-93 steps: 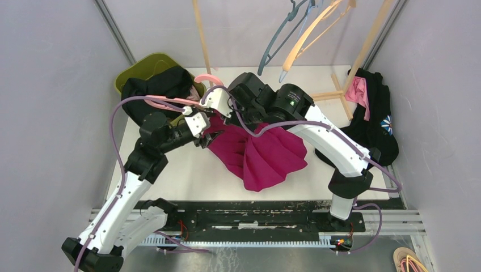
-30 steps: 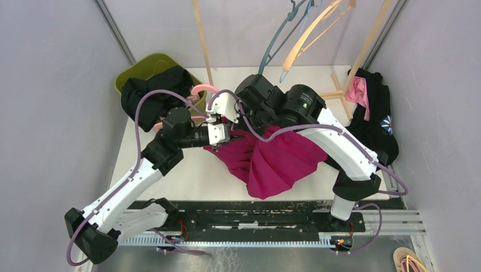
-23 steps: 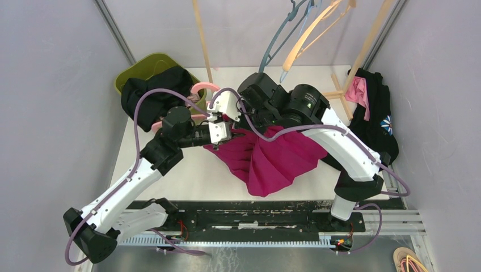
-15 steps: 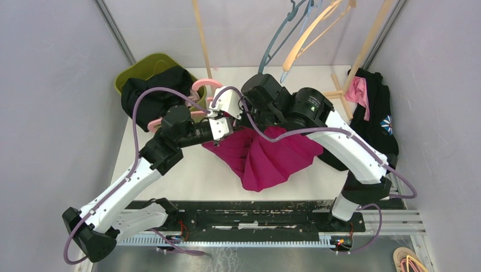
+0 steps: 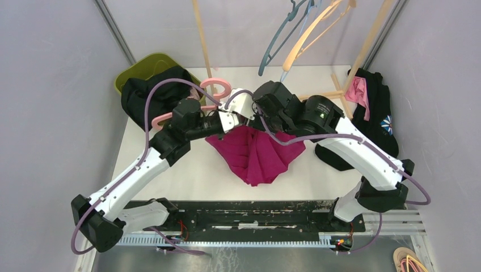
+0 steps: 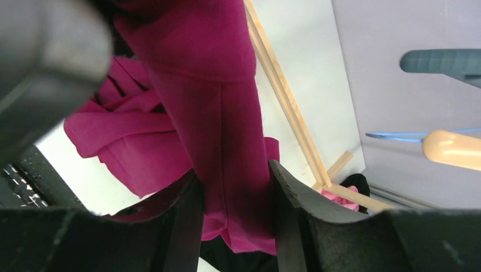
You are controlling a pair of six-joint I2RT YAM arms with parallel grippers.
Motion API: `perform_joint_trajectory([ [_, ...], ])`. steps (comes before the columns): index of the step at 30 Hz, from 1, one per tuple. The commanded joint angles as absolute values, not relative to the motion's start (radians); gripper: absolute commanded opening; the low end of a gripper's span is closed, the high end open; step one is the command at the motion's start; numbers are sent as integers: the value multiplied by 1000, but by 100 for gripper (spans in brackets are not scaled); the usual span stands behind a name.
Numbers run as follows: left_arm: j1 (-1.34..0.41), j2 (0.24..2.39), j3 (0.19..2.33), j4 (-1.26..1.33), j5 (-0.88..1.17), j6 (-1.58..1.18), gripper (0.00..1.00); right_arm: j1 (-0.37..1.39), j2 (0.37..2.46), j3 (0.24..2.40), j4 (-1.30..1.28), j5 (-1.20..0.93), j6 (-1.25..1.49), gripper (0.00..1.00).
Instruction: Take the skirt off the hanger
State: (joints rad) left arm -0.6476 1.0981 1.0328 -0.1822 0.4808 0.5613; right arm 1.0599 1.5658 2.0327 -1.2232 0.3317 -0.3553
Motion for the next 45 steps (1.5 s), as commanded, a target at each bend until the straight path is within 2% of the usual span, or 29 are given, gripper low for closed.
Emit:
perform_joint_trajectory([
  [1,-591,1175,1073,-205,281,584,3,1118,1460,2088,-1080,238,-336,49],
  [7,-578,1188,1081,-221,336,581,3,1117,1459,2214,-1079,194,-318,54],
  [10,-578,1179,1106,-241,374,570,3,1117,1438,2189,-1020,216,-331,55],
  [17,-583,1118,1164,-320,497,550,3,1084,1425,2103,-838,342,-400,48],
  [28,-588,1021,1150,-408,712,583,3,1015,1561,2266,-841,172,-341,44],
  [35,-594,1002,1074,-374,758,565,3,1014,1555,2268,-810,72,-304,43],
  [45,-595,1023,1116,-380,758,557,3,1014,1526,2143,-695,-70,-217,43],
])
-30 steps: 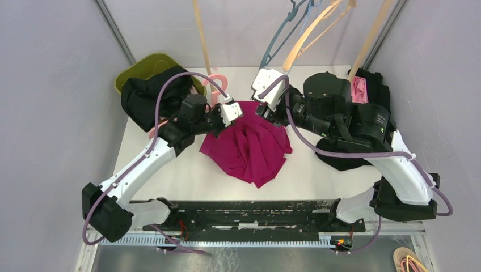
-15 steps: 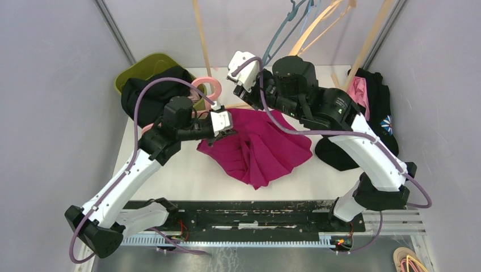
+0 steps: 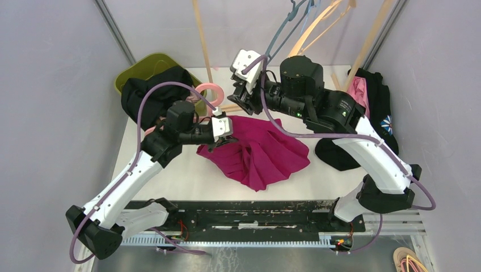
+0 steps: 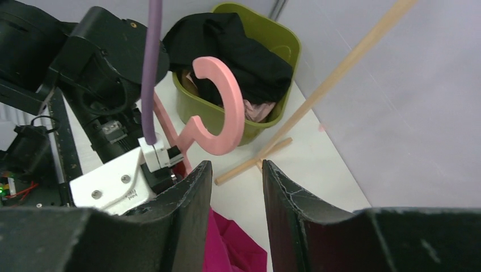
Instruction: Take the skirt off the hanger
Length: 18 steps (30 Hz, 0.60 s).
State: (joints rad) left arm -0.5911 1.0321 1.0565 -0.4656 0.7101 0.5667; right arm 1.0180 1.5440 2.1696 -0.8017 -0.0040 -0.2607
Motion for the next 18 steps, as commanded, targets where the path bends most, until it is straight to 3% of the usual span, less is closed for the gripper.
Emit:
perform_joint_trajectory([
  [1,-595,1023,1117,-383,759,555,3,1014,1528,2142,-686,-76,-216,43],
  [18,-604,1009,1125,-395,745,552,3,989,1575,2106,-593,-141,-202,47],
])
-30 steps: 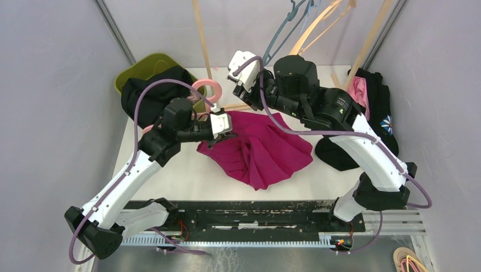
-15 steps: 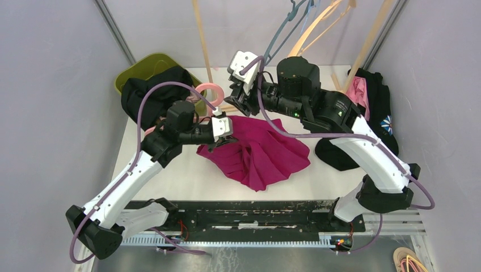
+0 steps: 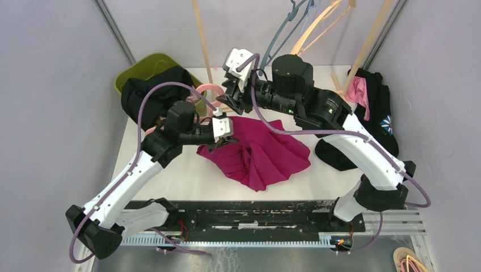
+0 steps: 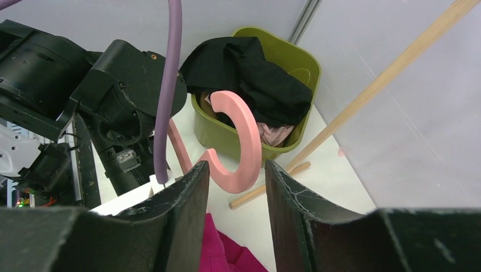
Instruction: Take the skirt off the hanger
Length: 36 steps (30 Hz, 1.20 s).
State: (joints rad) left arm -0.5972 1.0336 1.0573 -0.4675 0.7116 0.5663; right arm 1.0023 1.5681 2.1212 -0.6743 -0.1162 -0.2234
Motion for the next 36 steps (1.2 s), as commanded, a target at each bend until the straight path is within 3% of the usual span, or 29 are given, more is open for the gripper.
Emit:
perform_joint_trajectory([
  [1,-606,1007,1127,-396,744,552,3,987,1577,2103,-587,-144,-199,47],
  [13,-612,997,1137,-406,728,551,3,934,1628,2090,-534,-231,-135,47],
  [20,-614,997,1134,-406,719,551,3,918,1633,2043,-491,-296,-100,29],
  [24,-614,997,1129,-406,712,553,3,912,1635,2043,-491,-329,-81,1],
  [36,-620,1008,1111,-357,692,535,3,882,1656,2151,-493,-260,-4,1],
])
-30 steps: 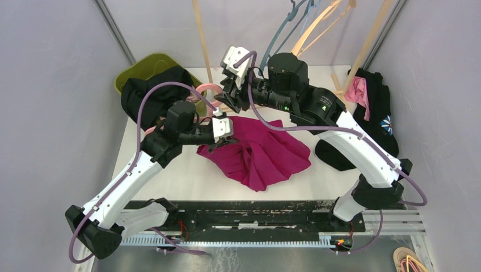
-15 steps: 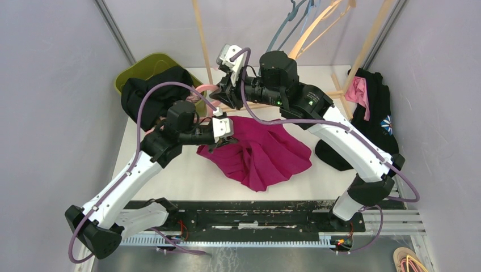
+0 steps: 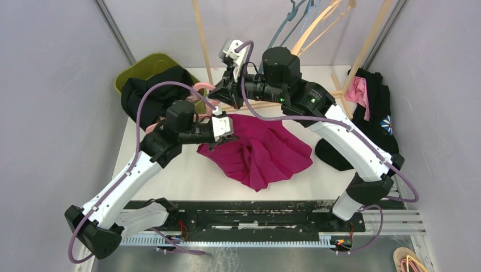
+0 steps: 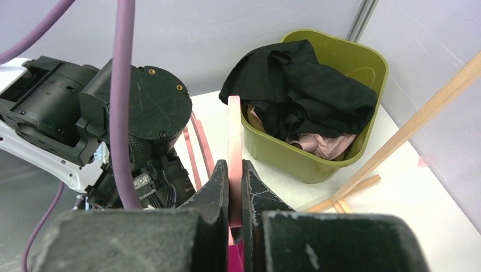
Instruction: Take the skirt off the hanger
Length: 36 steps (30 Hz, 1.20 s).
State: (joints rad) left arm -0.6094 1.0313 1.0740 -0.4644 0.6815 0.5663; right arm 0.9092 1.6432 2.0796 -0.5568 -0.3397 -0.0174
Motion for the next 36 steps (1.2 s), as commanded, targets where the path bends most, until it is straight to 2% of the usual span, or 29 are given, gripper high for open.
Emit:
perform_joint_trajectory([
  [1,-621,1010,1116,-354,692,534,3,883,1659,2155,-489,-259,1,1],
  [6,-621,1017,1138,-335,681,524,3,882,1676,2185,-474,-242,17,1],
  [8,-621,1016,1135,-315,668,514,7,882,1686,2203,-486,-230,7,1],
  [11,-621,1012,1124,-277,646,501,26,882,1685,2214,-499,-218,3,1],
  [13,-621,1011,1111,-245,623,489,45,882,1679,2212,-499,-218,3,1],
  [15,-621,1008,1100,-216,610,483,57,882,1675,2211,-505,-214,0,1],
  [17,-622,1005,1089,-182,602,476,63,882,1672,2212,-514,-214,-9,1],
  [20,-621,1005,1076,-144,597,471,67,882,1671,2212,-521,-216,-12,1],
  [26,-621,1018,1053,-103,590,457,64,882,1668,2207,-512,-195,-22,1],
  [27,-621,1018,1049,-102,594,455,59,882,1669,2207,-510,-192,-23,1],
  [28,-621,1019,1046,-101,598,453,45,882,1669,2206,-509,-190,-24,1],
  [30,-621,1017,1035,-88,596,439,6,882,1670,2206,-508,-188,-24,1],
  [31,-622,1016,1023,-76,594,427,4,882,1669,2205,-506,-185,-26,1],
  [36,-622,1006,989,-43,593,357,3,880,1671,2204,-504,-174,-39,1],
])
